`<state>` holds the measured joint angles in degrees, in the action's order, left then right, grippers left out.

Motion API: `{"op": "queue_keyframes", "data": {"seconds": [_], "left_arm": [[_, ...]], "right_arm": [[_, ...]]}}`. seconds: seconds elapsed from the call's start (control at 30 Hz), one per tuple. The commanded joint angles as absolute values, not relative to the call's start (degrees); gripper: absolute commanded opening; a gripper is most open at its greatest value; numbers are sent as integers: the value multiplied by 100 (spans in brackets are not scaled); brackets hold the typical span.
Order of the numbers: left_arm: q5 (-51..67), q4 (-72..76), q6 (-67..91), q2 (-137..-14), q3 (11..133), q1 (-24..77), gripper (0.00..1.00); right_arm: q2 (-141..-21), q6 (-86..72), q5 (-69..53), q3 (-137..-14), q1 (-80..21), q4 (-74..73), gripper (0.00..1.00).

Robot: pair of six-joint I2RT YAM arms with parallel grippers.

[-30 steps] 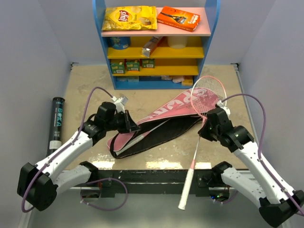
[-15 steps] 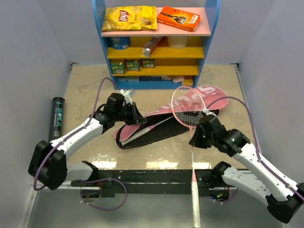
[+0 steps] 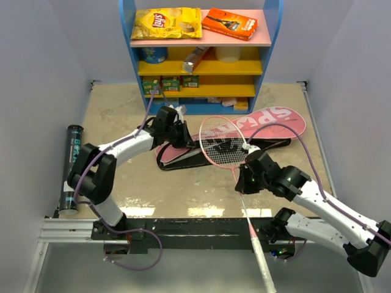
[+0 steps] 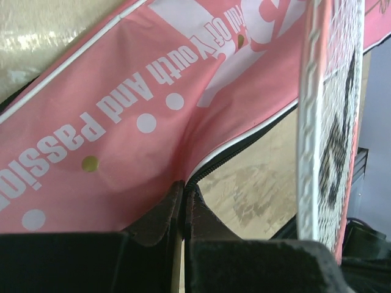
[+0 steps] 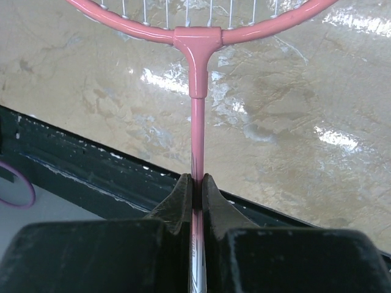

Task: Pack up the badminton gear

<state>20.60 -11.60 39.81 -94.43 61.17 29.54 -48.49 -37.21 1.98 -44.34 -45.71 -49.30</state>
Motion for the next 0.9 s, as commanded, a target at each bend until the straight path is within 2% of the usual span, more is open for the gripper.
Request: {"op": "queue_keyframes", "data": {"seconds": [0.0,0.57,0.87], "left_arm": [[1846,-879,3832,-9816,6871,2769,0],[2083,-1459,3542,-11057,8481,1890,0],[2188,-1292,3568,-10812,8192,1793,0]], "right_arm": [[-4825,-3445,9,-4386,-4649,-4728,0],[-5080,-3120,-615,-4579,-5036,-5140,0],[-5484,-3787,639,-4939,-5150,-5589,0]]}}
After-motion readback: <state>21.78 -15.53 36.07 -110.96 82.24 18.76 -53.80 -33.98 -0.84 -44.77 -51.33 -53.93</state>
